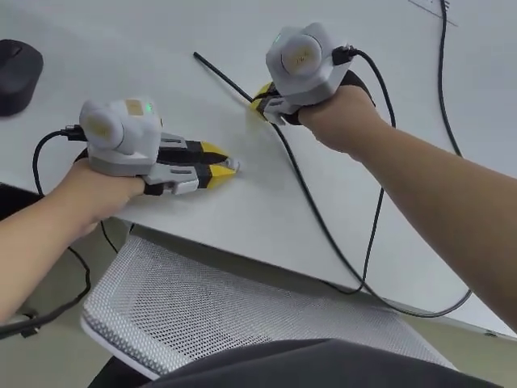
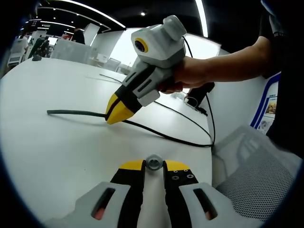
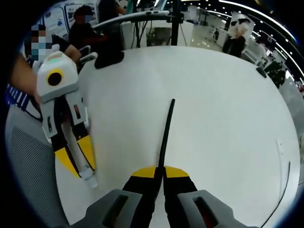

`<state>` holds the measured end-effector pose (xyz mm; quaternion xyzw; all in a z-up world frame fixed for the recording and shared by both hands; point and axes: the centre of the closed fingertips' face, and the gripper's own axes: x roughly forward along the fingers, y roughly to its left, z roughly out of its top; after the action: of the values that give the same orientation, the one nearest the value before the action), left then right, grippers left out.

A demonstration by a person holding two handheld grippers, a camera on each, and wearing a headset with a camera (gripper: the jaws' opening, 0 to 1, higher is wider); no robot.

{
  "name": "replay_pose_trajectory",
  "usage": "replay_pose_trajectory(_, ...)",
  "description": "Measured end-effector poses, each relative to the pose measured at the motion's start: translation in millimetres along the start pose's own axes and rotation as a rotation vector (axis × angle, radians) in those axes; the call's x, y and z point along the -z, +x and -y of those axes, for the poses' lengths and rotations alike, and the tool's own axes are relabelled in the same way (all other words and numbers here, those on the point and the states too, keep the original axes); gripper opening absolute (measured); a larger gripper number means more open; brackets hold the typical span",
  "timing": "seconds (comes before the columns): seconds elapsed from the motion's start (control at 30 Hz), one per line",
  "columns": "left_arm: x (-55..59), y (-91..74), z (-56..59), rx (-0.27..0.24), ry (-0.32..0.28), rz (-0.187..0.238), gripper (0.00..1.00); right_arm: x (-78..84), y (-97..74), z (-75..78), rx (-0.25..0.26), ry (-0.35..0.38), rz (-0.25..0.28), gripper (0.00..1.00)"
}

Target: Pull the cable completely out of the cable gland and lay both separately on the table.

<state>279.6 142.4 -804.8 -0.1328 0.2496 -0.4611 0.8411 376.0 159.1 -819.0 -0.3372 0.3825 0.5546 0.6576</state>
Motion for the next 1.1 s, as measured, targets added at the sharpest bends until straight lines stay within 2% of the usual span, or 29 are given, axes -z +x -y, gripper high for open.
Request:
replay_pose_trajectory(0.33, 1.1, -1.9, -4.6, -0.031, 0.005, -0.008, 0.16, 0.8, 4.4, 0.1, 0.009, -0.030, -0.008, 0.01)
replay_pose_trajectory(0.6, 1.9, -3.9, -6.7, -0.056, 0.050, -0.044, 0.16, -0.4, 4.0, 0.2, 0.026, -0.049, 0.000, 0.02)
replay_pose_trajectory(0.67, 3.6, -4.1, -7.1, -0.067, 0.085, -0.067, 0.16, -0.3, 5.0, 0.5, 0.035, -0.060, -0.006, 0.02)
replay_pose_trajectory(0.9, 2.6, -4.2, -7.3, -0.089, 0.084, -0.079, 0.16, 2.6, 8.3, 4.8, 0.047, -0.066, -0.011, 0.03)
replay_pose_trajectory(1.1, 1.6, -5.2, -8.3, -0.102, 0.078, -0.086, 0.18, 1.6, 5.4, 2.1, 0.066, -0.077, -0.012, 0.04)
